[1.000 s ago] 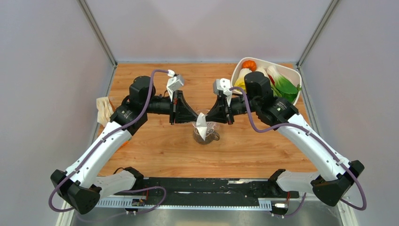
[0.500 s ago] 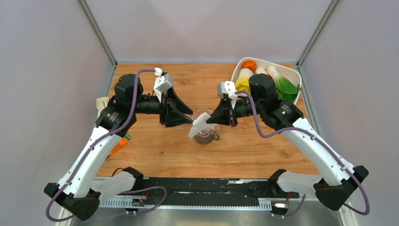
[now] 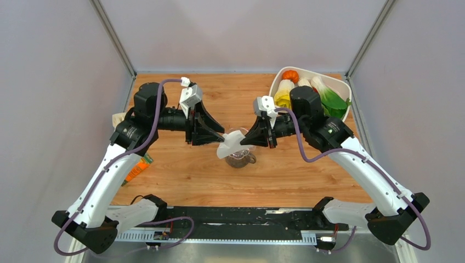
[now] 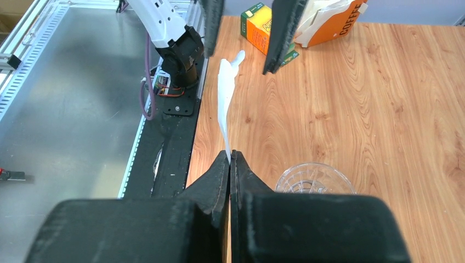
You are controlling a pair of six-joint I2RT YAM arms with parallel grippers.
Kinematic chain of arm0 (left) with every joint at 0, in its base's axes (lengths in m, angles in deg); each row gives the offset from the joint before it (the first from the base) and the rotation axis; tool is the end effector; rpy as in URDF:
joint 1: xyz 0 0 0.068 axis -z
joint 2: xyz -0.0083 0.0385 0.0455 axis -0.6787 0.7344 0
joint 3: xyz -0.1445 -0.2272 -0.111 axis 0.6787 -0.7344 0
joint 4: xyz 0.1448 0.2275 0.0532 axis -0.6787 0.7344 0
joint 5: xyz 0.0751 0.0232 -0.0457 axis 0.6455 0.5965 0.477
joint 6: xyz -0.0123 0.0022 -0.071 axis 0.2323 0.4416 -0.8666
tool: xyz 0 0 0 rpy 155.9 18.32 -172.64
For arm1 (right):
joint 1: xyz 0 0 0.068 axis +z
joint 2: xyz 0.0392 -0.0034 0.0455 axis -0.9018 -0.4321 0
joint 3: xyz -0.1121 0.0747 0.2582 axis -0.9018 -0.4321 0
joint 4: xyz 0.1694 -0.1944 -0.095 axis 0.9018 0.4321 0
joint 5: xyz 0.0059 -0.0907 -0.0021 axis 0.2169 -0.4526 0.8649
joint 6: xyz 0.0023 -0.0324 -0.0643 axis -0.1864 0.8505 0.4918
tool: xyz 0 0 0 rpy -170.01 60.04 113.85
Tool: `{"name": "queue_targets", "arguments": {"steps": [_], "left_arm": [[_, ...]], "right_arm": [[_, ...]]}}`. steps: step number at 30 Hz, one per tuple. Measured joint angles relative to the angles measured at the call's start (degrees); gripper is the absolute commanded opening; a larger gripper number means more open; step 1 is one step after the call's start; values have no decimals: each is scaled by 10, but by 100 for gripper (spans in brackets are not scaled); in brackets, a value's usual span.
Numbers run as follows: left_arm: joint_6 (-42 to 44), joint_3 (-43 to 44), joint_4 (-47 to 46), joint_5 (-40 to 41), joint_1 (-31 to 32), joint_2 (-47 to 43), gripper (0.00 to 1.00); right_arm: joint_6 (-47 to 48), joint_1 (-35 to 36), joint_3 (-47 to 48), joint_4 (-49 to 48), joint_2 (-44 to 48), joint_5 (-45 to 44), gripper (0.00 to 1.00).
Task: Place the coffee filter in the dripper
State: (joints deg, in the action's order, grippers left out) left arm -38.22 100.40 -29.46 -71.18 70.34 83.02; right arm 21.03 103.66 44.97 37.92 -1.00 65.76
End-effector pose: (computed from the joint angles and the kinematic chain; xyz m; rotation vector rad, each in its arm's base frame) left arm 0.1620 -0.1439 0.4612 1.1254 1.5304 -1.3551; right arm 0.1653 0.1975 0.4335 -1.4716 1.3214 1.1504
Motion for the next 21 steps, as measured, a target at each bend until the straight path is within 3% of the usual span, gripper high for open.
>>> {"name": "queue_targets", "arguments": {"steps": [21], "left_arm": [[-49,0,-46,-33,0,22,39]], "right_arm": [[35,8,0,33,3,2,0]]}}
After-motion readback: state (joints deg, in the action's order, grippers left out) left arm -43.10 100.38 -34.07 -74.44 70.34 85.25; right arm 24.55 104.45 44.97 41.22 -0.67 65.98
